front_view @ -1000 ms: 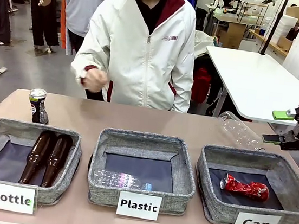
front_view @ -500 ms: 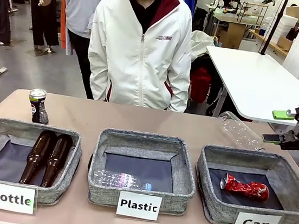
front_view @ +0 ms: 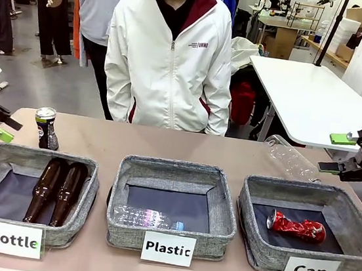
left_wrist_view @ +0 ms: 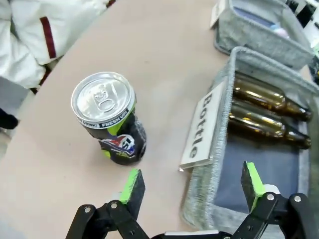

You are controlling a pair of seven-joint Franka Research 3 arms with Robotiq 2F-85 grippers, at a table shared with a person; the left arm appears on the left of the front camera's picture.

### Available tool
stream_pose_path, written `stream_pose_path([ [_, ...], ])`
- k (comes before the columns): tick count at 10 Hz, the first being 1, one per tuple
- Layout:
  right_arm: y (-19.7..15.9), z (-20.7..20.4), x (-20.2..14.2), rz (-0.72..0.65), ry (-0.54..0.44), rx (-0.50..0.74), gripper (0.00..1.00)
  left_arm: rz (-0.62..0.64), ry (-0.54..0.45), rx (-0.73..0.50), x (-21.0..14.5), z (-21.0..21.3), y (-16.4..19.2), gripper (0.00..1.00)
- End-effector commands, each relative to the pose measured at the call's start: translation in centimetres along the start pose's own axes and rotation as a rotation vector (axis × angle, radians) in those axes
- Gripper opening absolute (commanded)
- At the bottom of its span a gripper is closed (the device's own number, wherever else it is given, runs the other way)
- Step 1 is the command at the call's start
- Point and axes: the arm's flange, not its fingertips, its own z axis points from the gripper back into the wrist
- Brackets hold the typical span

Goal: Sort the can waste into the basket.
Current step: Pick up the can waste from the table and place it in the right Fabric basket.

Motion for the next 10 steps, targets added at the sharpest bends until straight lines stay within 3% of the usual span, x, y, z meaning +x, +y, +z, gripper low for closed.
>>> stream_pose_path([
  [1,-0.1,0.3,0.0,0.022,0.015,0.001,1.00,-0.046,-0.037,0.097,-0.5,-0.6,1.5,1.00],
  [6,-0.1,0.3,0.0,0.022,0.015,0.001,1.00,-0.009,-0.160,0.209,-0.6,-1.7,5.0,1.00],
  [10,-0.1,0.3,0.0,0.022,0.015,0.001,1.00,0.032,-0.157,0.255,-1.2,-3.0,6.5,1.00],
])
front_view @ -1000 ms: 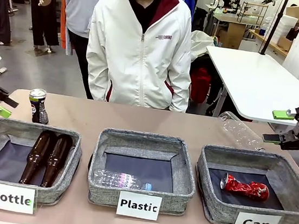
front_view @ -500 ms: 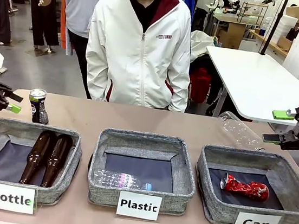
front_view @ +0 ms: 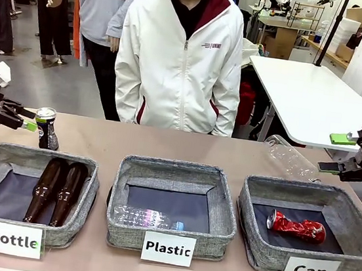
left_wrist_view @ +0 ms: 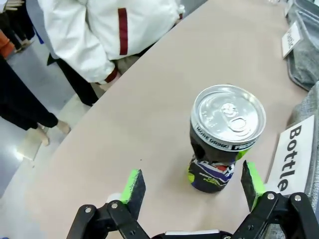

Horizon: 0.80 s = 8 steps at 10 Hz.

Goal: Sort the can waste into the basket.
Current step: Pick up the can waste from the table and place it in the right Fabric basket.

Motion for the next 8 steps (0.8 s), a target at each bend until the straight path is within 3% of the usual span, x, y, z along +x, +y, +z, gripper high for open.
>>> stream_pose_path([
  [1,-0.1,0.3,0.0,0.023,0.014,0.001,1.00,-0.026,-0.020,0.007,-0.3,-1.1,0.3,1.00],
  [5,-0.1,0.3,0.0,0.023,0.014,0.001,1.00,-0.037,-0.038,-0.062,-0.6,-2.8,-0.1,1.00],
  [8,-0.1,0.3,0.0,0.023,0.014,0.001,1.00,-0.059,-0.107,-0.073,-0.6,-3.8,-0.3,1.00],
])
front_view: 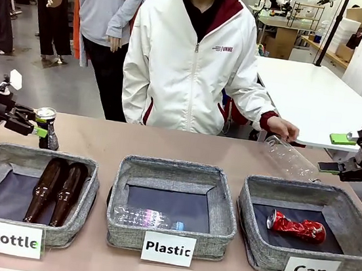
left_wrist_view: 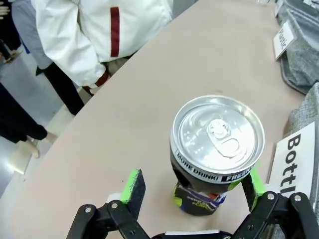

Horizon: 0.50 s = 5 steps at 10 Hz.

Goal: Sort the can waste into the basket.
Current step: Pick up the can waste from the table and place it in the right Fabric basket.

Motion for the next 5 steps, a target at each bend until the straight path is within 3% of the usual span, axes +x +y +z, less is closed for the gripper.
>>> stream_pose_path([
  [1,-0.07,0.32,-0.03,0.023,0.014,0.001,1.00,-0.021,-0.080,-0.040,-0.48,-0.74,0.32,1.00],
  [5,-0.07,0.32,-0.03,0.023,0.014,0.001,1.00,-0.010,-0.132,-0.101,-0.71,-1.74,0.43,1.00],
])
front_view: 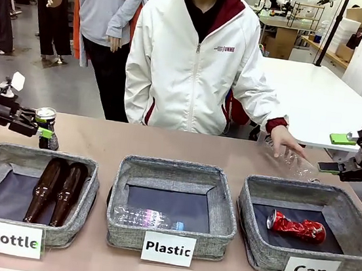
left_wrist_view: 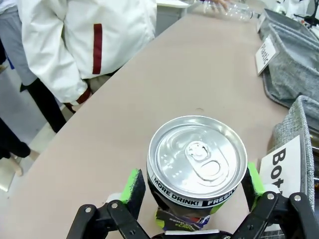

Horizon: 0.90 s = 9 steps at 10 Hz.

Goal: Sort the can waste into the basket.
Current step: Pick up the can waste from the table and place it in the right Fabric basket.

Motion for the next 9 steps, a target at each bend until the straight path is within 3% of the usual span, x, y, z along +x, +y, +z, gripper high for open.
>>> stream_pose_path([
  [1,-0.07,0.32,-0.03,0.023,0.014,0.001,1.00,-0.017,-0.067,-0.017,-0.23,-0.22,0.47,1.00],
  [2,-0.07,0.32,-0.03,0.023,0.014,0.001,1.00,-0.015,-0.068,-0.015,-0.22,-0.30,0.46,1.00],
  [3,-0.07,0.32,-0.03,0.023,0.014,0.001,1.00,-0.020,-0.069,-0.018,-0.16,-0.36,0.55,0.42],
  [4,-0.07,0.32,-0.03,0.023,0.014,0.001,1.00,-0.022,-0.069,-0.010,-0.19,-0.41,0.57,0.40],
  [5,-0.07,0.32,-0.03,0.023,0.014,0.001,1.00,-0.023,-0.068,-0.008,-0.26,-0.47,0.52,0.00],
  [7,-0.07,0.32,-0.03,0.023,0.014,0.001,1.00,-0.029,-0.079,-0.002,-0.21,-0.56,0.61,0.00],
  [8,-0.07,0.32,-0.03,0.023,0.014,0.001,1.00,-0.033,-0.082,0.004,-0.15,-0.53,0.58,0.13],
  [9,-0.07,0.32,-0.03,0.023,0.014,0.001,1.00,-0.037,-0.087,0.010,-0.12,-0.43,0.45,0.04],
])
